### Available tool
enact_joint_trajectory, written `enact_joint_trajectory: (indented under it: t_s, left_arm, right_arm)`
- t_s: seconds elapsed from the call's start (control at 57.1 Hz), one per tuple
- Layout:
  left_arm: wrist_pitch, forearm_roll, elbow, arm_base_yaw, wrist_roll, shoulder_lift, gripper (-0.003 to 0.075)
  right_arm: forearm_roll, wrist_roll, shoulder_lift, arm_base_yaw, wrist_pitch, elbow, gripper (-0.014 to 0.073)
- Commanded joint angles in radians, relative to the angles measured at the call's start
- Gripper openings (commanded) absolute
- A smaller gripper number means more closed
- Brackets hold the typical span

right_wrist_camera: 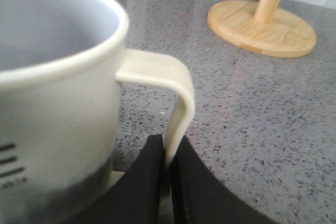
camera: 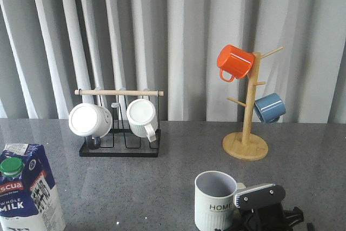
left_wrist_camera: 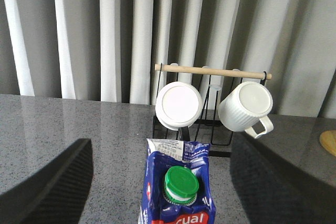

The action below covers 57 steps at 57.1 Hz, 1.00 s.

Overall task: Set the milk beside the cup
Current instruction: 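Grasp the mug handle with the right gripper and slide mug toward center, then open the right gripper and withdraw it from the mug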

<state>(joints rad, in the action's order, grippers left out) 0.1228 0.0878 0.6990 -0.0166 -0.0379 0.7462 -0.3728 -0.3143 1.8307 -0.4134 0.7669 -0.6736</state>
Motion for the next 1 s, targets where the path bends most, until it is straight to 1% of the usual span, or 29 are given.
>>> enact_joint_trajectory:
  t_s: [0.0, 0.088, 0.298, 0.42, 0.665, 0.77, 0.858, 0.98]
  left_arm:
    - [-0.075, 0.002, 0.035, -0.005, -0.001, -0.001, 0.0534]
    - [-0.075, 0.002, 0.035, -0.005, -0.001, -0.001, 0.0534]
    - [-0.075, 0.002, 0.035, -0.005, -0.001, -0.001, 0.0534]
    - [-0.075, 0.002, 0.035, -0.005, -0.001, -0.001, 0.0534]
    - [-0.075, 0.002, 0.035, -0.005, -0.001, -0.001, 0.0534]
    - [-0.075, 0.002, 0.035, -0.005, -0.001, -0.001, 0.0534]
    - [-0.075, 0.002, 0.035, -0.005, -0.001, -0.001, 0.0534]
    - [-0.075, 0.002, 0.035, -0.005, -0.001, -0.001, 0.0534]
  right_arm:
    - [-0.059, 0.024, -0.016, -0.015, 0.111, -0.026, -0.0003]
    - [-0.092, 0.043, -0.001, -0.026, 0.126, -0.026, -0.0003]
    - [-0.066, 0.041, 0.010, -0.041, 0.156, -0.026, 0.0022]
    - [-0.065, 0.040, 0.010, -0.043, 0.161, -0.026, 0.0064]
    - [-0.068, 0.032, 0.009, -0.054, 0.155, -0.023, 0.0196]
    - [-0.072, -0.006, -0.001, -0.062, 0.151, -0.023, 0.0245]
    - [-0.070, -0.026, -0.019, -0.062, 0.158, -0.004, 0.0262]
    - [-0.073, -0.031, -0.054, -0.062, 0.235, 0.065, 0.0264]
